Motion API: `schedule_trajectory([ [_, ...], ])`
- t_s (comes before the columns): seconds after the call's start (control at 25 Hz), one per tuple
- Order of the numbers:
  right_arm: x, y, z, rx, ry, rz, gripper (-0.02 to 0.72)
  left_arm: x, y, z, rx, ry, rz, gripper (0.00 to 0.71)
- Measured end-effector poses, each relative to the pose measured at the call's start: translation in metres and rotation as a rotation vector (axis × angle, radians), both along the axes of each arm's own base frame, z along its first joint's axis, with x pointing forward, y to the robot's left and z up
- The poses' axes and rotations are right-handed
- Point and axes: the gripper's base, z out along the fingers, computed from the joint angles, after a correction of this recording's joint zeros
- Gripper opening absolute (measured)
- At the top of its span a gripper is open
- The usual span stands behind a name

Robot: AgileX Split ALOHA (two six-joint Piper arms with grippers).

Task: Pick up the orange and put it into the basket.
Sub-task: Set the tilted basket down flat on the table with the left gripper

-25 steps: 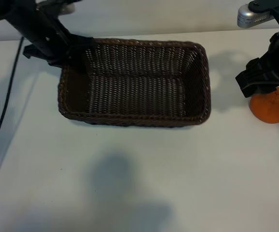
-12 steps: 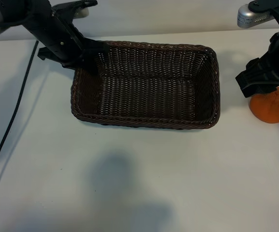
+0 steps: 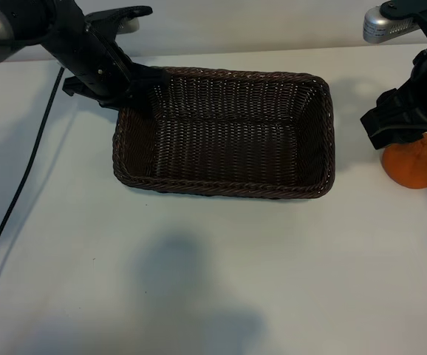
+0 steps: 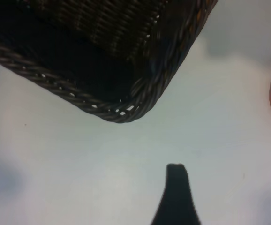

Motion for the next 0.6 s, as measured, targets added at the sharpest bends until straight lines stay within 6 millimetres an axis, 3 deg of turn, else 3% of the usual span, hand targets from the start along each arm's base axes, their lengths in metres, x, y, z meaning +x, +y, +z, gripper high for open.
schedule_trajectory([
  [0.48,0.0,0.0,0.0,0.0,0.0,0.001,0.526,0.0022,-0.0024,-0.0057,-0.02,0.002,0.019,0.17],
  [0.6,0.0,0.0,0.0,0.0,0.0,0.001,0.526,0.0016,-0.004,-0.0053,-0.036,0.012,0.028,0.267],
])
